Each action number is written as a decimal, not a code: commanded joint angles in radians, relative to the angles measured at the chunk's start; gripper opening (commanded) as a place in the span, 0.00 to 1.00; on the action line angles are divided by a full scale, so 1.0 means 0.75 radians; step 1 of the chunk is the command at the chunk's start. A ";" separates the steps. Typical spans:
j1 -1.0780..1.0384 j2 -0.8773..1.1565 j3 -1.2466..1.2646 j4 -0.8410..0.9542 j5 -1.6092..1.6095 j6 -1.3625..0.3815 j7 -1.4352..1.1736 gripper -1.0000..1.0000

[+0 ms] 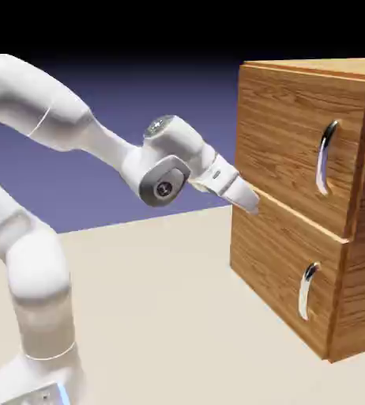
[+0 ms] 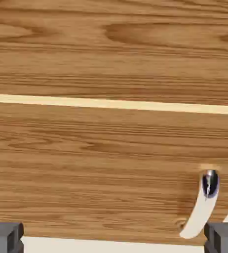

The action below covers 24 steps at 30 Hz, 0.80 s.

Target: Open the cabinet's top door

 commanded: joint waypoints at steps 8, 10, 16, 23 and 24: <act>0.164 -0.065 -0.183 0.082 -0.464 -0.026 0.336 1.00; 0.205 -0.081 -0.229 0.102 -0.580 -0.033 0.419 1.00; 0.328 -0.129 -0.367 0.163 -0.928 -0.053 0.671 1.00; 0.472 -0.186 -0.527 0.235 -1.334 -0.076 0.965 1.00; 0.492 -0.194 -0.550 0.245 -1.392 -0.079 1.007 1.00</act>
